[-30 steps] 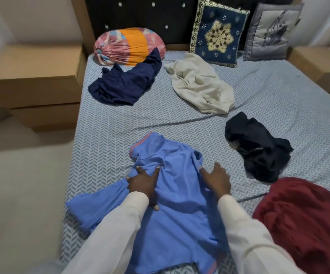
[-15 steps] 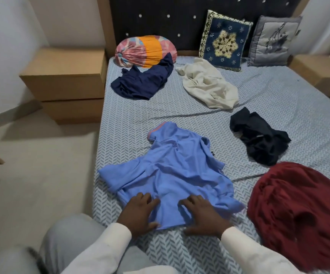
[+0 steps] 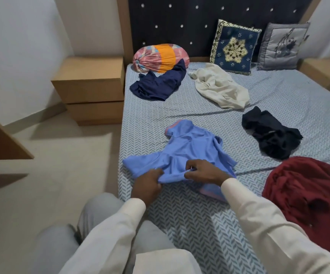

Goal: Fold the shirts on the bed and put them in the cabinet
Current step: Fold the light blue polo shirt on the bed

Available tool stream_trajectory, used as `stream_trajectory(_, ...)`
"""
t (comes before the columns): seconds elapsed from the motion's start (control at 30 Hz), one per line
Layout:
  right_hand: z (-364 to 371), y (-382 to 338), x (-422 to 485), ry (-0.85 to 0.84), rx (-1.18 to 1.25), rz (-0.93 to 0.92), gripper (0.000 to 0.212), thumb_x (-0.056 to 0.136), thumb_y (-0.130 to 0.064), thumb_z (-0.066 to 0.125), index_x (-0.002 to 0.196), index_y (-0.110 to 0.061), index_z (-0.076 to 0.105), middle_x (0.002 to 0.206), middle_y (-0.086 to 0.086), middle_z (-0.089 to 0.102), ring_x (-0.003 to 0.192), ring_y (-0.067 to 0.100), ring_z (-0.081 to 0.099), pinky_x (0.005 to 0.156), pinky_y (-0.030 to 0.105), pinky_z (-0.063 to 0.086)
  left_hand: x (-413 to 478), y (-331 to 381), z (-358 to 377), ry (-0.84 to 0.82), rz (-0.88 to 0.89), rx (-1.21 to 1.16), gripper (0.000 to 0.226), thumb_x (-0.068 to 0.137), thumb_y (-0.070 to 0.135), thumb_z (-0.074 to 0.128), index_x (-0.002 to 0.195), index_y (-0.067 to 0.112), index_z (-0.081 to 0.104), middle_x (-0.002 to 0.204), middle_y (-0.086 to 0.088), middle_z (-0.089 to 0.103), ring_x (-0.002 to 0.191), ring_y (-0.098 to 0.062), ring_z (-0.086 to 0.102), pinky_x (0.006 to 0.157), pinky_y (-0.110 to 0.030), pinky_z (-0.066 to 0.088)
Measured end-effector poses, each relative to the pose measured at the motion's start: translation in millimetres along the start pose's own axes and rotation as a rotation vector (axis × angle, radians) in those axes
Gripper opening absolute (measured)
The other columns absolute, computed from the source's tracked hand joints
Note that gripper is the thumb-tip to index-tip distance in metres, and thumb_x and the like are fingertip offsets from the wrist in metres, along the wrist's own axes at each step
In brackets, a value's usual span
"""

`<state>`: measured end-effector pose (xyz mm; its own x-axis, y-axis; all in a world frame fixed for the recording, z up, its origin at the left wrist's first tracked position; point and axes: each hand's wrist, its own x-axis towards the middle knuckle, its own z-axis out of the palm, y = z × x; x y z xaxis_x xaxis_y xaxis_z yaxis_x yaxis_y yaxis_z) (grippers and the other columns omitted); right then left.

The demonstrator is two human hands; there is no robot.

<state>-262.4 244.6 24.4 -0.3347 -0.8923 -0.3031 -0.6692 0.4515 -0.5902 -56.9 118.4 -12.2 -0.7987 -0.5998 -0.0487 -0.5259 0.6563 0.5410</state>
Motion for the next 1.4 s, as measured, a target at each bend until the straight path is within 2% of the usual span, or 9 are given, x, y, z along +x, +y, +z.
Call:
stream_trajectory(0.2,-59,4,3,0.171,-0.398,0.135,0.024,0.077,-0.023,0.069,0.093,-0.027,0.051,0.094,0.002,0.066,0.091,0.027,0.064,0.066,0.032,0.042,28,-4,-98,0.274,0.06,0.19,0.054,0.069,0.018,0.064,0.121,0.028,0.056,0.108,-0.004,0.063,0.088,-0.035,0.064,0.07,-0.039,0.051)
stream_trajectory(0.43,-115,14,-13,0.755,-0.409,0.053,0.028,0.068,-0.002,0.058,0.082,-0.024,0.05,0.089,0.004,0.054,0.08,0.032,0.058,0.061,0.036,0.045,42,-11,-138,0.46,0.088,0.281,0.019,0.076,0.011,0.058,0.084,0.022,0.044,0.078,-0.002,0.054,0.064,-0.033,0.054,0.053,-0.035,0.039)
stream_trajectory(0.57,-110,42,-13,0.325,-0.608,0.361,0.025,0.078,-0.014,0.055,0.094,-0.03,0.065,0.112,0.003,0.066,0.105,0.028,0.062,0.087,0.041,0.051,38,-33,-100,0.177,-0.029,0.22,0.019,0.08,0.034,0.064,0.082,0.024,0.048,0.082,-0.001,0.064,0.08,-0.028,0.061,0.062,-0.032,0.043)
stream_trajectory(0.7,-84,55,-18,0.152,-0.529,0.538,0.04,0.077,-0.022,0.063,0.116,-0.03,0.061,0.127,0.004,0.057,0.12,0.029,0.054,0.102,0.048,0.041,19,-62,-64,0.09,-0.192,-0.093,0.014,0.076,0.019,0.068,0.075,0.028,0.058,0.087,0.001,0.068,0.088,-0.023,0.063,0.071,-0.028,0.048)
stream_trajectory(0.83,-36,21,-5,0.015,-0.254,0.161,0.076,0.073,-0.027,0.084,0.139,-0.023,0.048,0.136,0.0,0.052,0.124,0.021,0.051,0.099,0.03,0.041,0,-67,-45,0.138,-0.181,-0.536,0.02,0.079,-0.004,0.067,0.085,0.014,0.068,0.092,-0.003,0.07,0.086,-0.013,0.064,0.065,-0.007,0.043)
stream_trajectory(1.0,50,-60,33,0.003,0.104,-0.194,0.052,0.078,-0.037,0.081,0.123,-0.033,0.056,0.129,-0.012,0.058,0.116,0.005,0.054,0.101,0.027,0.044,-27,-63,-28,0.296,-0.177,-0.765,0.034,0.075,0.019,0.064,0.109,0.013,0.063,0.104,0.003,0.067,0.088,0.009,0.062,0.074,-0.009,0.046)
stream_trajectory(1.07,76,-77,48,-0.015,0.14,-0.26,0.032,0.08,-0.038,0.077,0.105,-0.042,0.058,0.117,-0.009,0.066,0.106,0.009,0.061,0.091,0.029,0.049,-33,-66,-25,0.365,-0.226,-0.815,0.042,0.073,0.012,0.064,0.114,0.025,0.06,0.108,0.002,0.067,0.092,0.001,0.063,0.075,-0.011,0.048)
stream_trajectory(1.2,101,-89,62,0.047,0.14,-0.339,0.006,0.085,-0.012,0.07,0.09,-0.01,0.07,0.081,0.0,0.068,0.072,0.006,0.057,0.068,0.025,0.044,-32,-72,-27,0.405,-0.285,-0.927,0.066,0.074,-0.024,0.058,0.129,0.012,0.048,0.127,-0.007,0.056,0.107,-0.002,0.058,0.082,-0.013,0.048)
stream_trajectory(1.4,111,-84,60,0.192,0.284,-0.269,0.009,0.087,-0.017,0.066,0.093,-0.012,0.071,0.084,0.0,0.071,0.079,0.014,0.062,0.072,0.029,0.047,-36,-68,-29,0.55,-0.436,-0.934,0.049,0.076,-0.008,0.068,0.114,0.022,0.057,0.099,-0.001,0.059,0.085,-0.008,0.058,0.075,-0.013,0.048)
